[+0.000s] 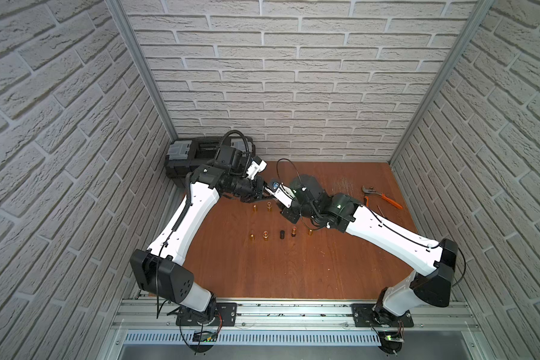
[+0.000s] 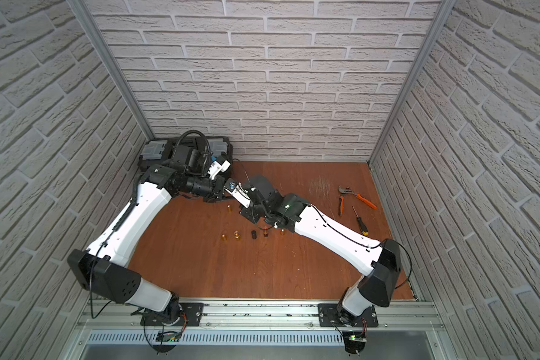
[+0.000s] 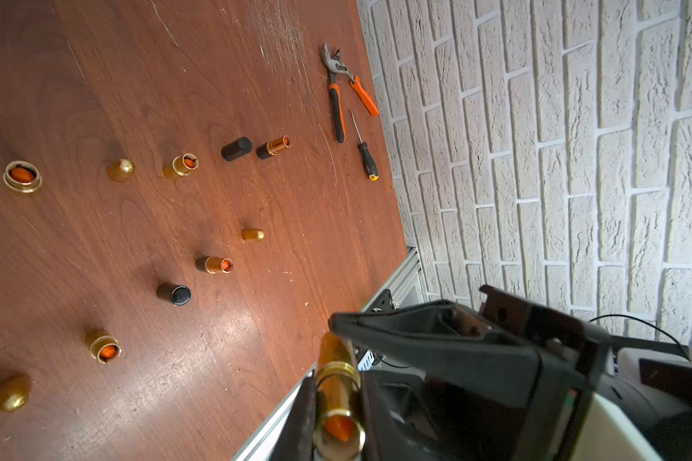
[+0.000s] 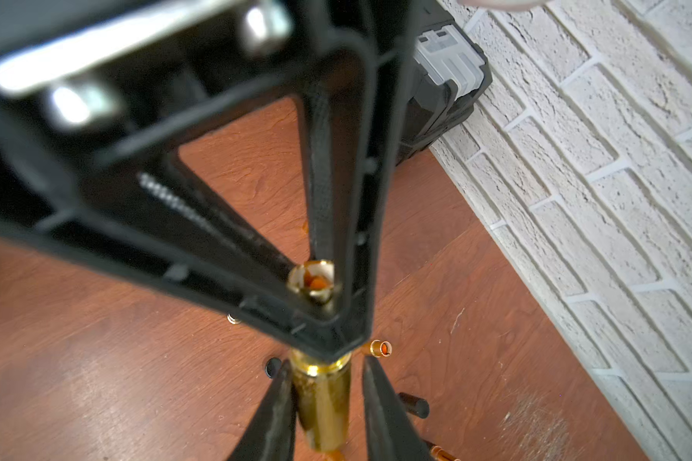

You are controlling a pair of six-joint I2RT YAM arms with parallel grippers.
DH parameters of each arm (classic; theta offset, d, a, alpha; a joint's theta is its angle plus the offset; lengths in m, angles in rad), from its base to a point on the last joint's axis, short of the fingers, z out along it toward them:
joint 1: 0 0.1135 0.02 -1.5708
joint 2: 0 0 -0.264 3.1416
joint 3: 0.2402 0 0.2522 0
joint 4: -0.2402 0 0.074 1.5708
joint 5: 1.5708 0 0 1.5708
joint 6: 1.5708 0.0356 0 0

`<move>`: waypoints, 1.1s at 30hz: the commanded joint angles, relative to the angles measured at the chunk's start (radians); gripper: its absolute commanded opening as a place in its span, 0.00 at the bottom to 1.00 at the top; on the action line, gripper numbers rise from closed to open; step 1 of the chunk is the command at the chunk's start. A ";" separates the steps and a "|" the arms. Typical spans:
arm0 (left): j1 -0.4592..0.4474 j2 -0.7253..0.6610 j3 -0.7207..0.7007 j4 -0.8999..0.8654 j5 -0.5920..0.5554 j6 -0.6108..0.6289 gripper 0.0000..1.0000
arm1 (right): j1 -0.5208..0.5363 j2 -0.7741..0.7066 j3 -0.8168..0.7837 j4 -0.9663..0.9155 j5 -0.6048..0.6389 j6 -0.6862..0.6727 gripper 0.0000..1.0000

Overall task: Open the lipstick cap
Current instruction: Place the lipstick at the center of the board.

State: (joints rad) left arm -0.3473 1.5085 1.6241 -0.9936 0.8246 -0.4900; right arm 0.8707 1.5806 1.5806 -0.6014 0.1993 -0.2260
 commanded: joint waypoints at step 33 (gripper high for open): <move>-0.600 0.658 0.368 0.259 -0.763 0.222 0.17 | 0.005 -0.557 -0.131 -0.143 0.347 0.066 0.42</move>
State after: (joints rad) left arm -0.9234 2.1399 1.9472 -0.7937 0.1089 -0.3279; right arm 0.8726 1.0470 1.4605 -0.7544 0.5137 -0.1852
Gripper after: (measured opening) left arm 0.187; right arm 0.422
